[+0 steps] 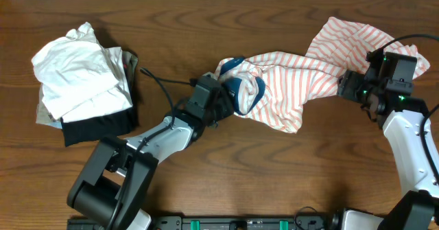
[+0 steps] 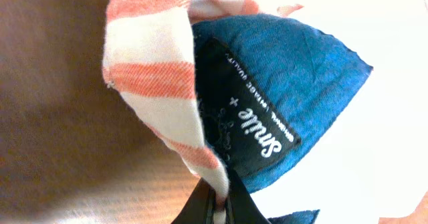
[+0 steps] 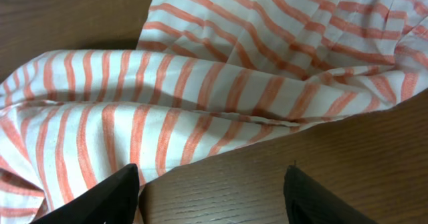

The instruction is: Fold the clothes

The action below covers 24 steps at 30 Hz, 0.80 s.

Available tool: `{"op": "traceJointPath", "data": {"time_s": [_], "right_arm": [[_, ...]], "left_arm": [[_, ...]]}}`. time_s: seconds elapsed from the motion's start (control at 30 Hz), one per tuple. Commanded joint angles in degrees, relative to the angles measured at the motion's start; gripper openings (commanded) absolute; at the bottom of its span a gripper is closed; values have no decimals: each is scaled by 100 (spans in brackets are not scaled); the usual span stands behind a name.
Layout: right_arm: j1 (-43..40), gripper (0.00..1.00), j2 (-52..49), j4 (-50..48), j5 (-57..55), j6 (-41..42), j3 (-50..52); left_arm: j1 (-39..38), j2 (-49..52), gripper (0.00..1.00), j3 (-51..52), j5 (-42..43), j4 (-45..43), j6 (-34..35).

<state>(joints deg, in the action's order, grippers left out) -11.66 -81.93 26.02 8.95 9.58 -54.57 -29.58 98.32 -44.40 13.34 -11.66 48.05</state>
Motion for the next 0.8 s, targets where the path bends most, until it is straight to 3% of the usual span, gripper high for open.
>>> {"op": "traceJointPath", "data": {"time_s": [0.0, 0.13, 0.27, 0.57, 0.77], "right_arm": [[-50, 67, -22, 35, -17, -48, -7], [-50, 67, -22, 37, -17, -50, -7], [-48, 69, -22, 37, -17, -48, -7], [-50, 72, -166, 57, -323, -157, -7], [-50, 80, -643, -37, -426, -686, -7]], "left_arm": [[345, -323, 6, -90, -249, -17, -848], [953, -1106, 6, -225, -487, 35, -1386], [1475, -1969, 6, -411, -503, 173, -1443], [1543, -3102, 5, -433, -564, 216, -2061], [1543, -3414, 6, -433, -1005, 221, -2479]]}}
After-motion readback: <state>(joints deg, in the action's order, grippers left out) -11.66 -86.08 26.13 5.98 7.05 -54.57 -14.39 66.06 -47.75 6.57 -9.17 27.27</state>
